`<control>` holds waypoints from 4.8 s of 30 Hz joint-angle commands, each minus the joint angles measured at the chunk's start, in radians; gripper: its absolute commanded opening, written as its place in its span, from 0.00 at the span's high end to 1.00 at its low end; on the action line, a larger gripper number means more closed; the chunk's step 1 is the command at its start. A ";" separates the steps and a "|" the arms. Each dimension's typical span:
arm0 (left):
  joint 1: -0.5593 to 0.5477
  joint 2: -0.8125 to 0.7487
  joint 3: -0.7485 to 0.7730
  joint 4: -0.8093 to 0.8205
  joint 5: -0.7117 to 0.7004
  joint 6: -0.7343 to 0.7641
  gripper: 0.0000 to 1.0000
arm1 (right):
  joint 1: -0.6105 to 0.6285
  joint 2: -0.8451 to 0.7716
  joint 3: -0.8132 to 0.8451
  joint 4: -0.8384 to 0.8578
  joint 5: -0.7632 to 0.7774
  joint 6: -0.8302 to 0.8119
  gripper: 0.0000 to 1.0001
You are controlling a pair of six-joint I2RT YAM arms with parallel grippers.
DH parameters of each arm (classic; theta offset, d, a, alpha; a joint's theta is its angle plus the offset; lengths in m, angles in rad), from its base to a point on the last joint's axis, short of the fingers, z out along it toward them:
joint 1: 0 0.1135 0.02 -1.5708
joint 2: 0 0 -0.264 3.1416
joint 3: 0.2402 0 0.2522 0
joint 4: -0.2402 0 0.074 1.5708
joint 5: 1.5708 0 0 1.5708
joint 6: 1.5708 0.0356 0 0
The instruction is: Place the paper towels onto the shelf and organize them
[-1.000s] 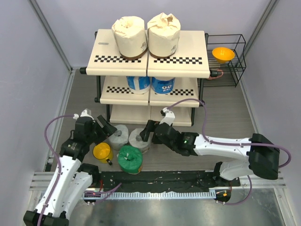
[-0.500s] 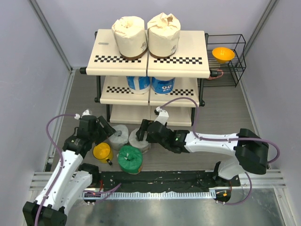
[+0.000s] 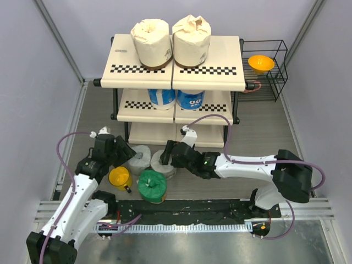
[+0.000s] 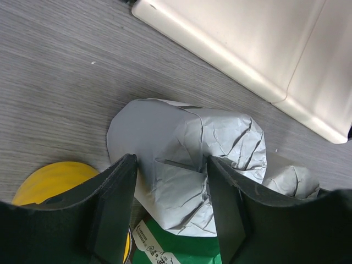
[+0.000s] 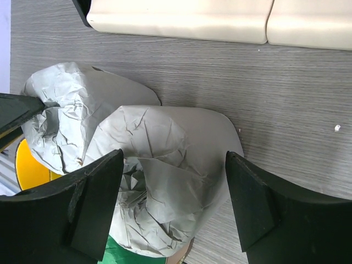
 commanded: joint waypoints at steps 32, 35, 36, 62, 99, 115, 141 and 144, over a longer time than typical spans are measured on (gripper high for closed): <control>-0.084 0.052 -0.021 0.054 0.028 0.033 0.49 | 0.006 -0.048 -0.049 -0.024 0.035 0.055 0.35; -0.090 0.068 -0.028 0.066 0.028 0.035 0.49 | 0.006 -0.060 -0.052 -0.039 0.031 0.058 0.42; -0.090 0.071 -0.030 0.068 0.028 0.035 0.49 | 0.006 -0.064 -0.052 -0.050 0.027 0.055 0.41; -0.095 -0.036 -0.050 0.232 0.116 -0.025 0.66 | 0.006 -0.327 -0.183 -0.033 0.128 0.087 0.60; -0.148 0.252 -0.126 1.002 0.074 -0.119 0.69 | -0.147 -0.453 -0.345 0.280 0.537 0.027 0.60; -0.148 0.431 -0.154 1.252 0.022 -0.114 0.68 | -0.157 -0.243 -0.328 0.591 0.538 -0.101 0.60; -0.155 0.560 -0.229 1.400 0.047 -0.103 0.68 | -0.157 -0.020 -0.393 0.962 0.569 -0.160 0.60; -0.161 0.557 -0.241 1.401 0.045 -0.100 0.68 | -0.157 -0.017 -0.393 0.967 0.575 -0.161 0.60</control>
